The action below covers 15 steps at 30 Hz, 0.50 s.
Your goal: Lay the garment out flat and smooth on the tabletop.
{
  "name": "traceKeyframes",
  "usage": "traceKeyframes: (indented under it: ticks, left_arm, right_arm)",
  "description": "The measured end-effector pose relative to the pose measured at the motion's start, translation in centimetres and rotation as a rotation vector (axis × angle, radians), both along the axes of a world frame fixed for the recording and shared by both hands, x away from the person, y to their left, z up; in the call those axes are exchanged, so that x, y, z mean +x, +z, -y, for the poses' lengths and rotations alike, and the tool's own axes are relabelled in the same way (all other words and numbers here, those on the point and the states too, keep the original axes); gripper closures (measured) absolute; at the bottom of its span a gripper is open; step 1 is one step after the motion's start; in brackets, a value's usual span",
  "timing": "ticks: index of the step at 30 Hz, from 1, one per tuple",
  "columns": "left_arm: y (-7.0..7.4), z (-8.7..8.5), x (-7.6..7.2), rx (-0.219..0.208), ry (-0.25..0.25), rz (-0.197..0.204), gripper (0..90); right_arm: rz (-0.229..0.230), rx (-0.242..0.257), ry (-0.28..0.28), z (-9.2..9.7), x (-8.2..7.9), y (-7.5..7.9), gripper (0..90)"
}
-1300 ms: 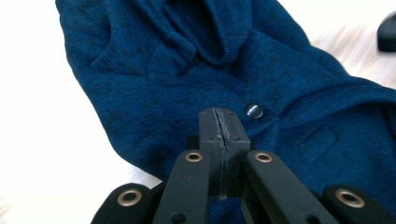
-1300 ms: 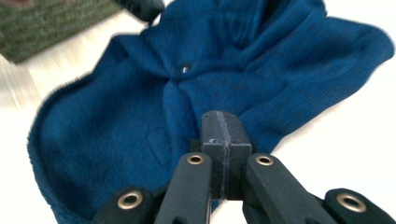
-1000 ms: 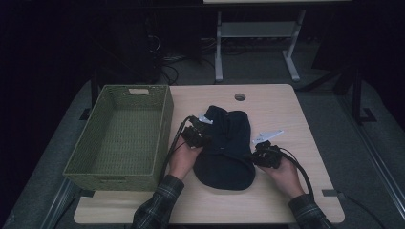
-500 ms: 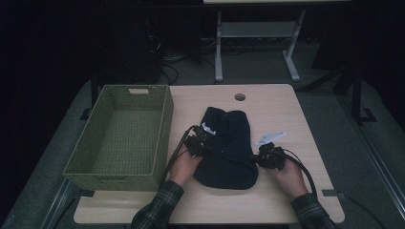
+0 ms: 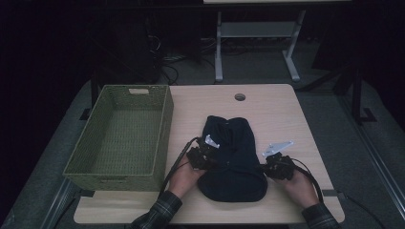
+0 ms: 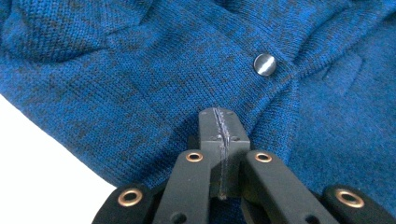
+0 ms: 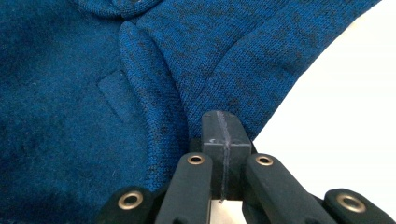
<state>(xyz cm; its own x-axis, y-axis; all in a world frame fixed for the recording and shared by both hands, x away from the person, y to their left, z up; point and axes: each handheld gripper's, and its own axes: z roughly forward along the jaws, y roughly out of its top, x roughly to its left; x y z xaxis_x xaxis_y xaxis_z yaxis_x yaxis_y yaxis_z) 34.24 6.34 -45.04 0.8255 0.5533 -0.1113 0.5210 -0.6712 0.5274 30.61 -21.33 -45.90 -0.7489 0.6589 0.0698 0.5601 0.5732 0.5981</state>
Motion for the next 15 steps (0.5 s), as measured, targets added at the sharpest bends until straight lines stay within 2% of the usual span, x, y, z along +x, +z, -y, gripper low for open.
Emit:
traceKeyframes:
  ticks: [4, 6, 7, 10, 13, 15]
  left_arm:
    - [-0.1, 0.1, -1.3, -0.019, -0.036, -0.016, 90.0]
    - [-0.1, 0.2, -1.9, -0.023, -0.045, -0.017, 90.0]
    - [-0.1, 0.1, -2.2, -0.025, -0.054, -0.014, 90.0]
    - [-0.1, 0.1, -2.6, -0.030, -0.067, 0.002, 89.8]
    - [0.5, -0.1, -2.6, -0.056, -0.061, 0.018, 87.0]
    - [1.4, -0.4, -2.5, -0.075, -0.056, 0.040, 87.0]
  right_arm:
    - [-0.001, -0.012, 0.012, 0.3, -1.0, 0.1, 90.0]
    - [-0.010, 0.002, 0.016, 0.5, -1.6, 0.0, 90.0]
    - [-0.023, 0.006, 0.020, 0.6, -2.2, 0.1, 90.0]
    - [-0.018, 0.006, 0.027, 0.6, -2.7, 0.1, 90.0]
    - [-0.018, 0.063, 0.031, 0.8, -2.8, 0.6, 90.0]
    - [-0.005, 0.075, 0.034, 0.9, -2.7, 1.0, 90.0]
